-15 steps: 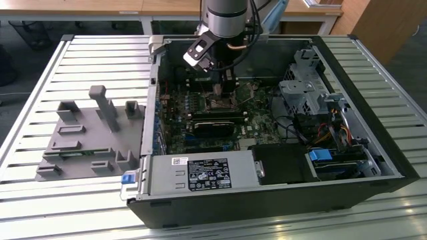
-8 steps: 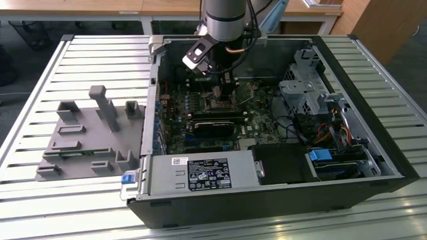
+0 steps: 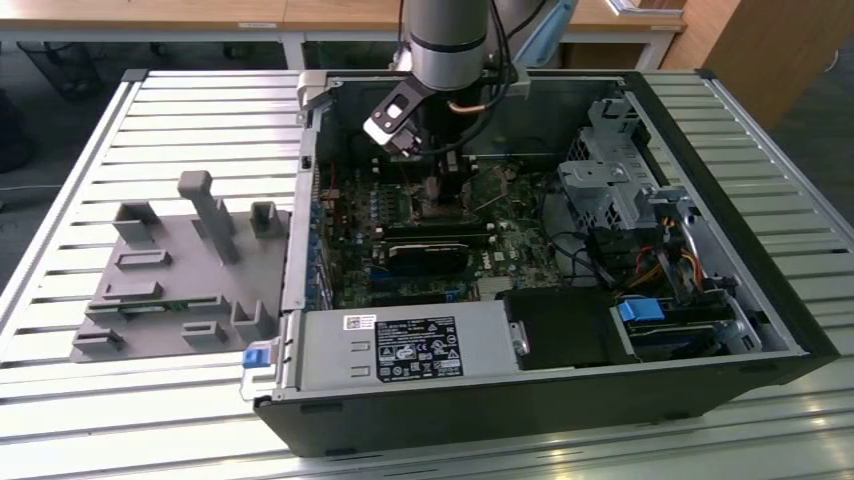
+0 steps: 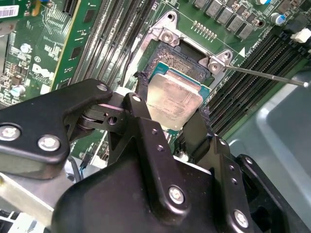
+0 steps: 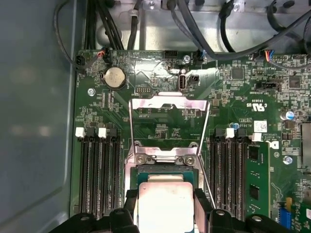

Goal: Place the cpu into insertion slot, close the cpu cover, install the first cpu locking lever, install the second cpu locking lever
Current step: 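Place the cpu into insertion slot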

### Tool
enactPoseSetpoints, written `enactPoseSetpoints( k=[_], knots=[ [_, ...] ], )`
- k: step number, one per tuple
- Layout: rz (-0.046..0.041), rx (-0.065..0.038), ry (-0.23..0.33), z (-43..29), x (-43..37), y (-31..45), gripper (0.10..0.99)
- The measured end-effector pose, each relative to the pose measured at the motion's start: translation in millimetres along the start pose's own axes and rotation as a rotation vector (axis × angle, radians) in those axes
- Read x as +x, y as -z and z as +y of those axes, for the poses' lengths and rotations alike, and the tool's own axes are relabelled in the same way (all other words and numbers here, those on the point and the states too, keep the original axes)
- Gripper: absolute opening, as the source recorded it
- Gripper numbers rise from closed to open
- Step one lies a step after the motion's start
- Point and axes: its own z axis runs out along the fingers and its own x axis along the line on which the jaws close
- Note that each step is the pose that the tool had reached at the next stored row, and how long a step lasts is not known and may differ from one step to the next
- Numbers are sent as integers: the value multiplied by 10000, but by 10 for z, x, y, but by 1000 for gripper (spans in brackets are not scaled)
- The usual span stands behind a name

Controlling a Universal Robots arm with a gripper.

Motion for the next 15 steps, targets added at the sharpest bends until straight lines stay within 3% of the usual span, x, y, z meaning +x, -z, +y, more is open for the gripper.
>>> enactPoseSetpoints(
  k=[6, 15],
  knots=[
    [-26, -1, -1, -12, 7, -70, 541],
    [-40, 0, -18, -17, 7, -100, 541]
  ],
)
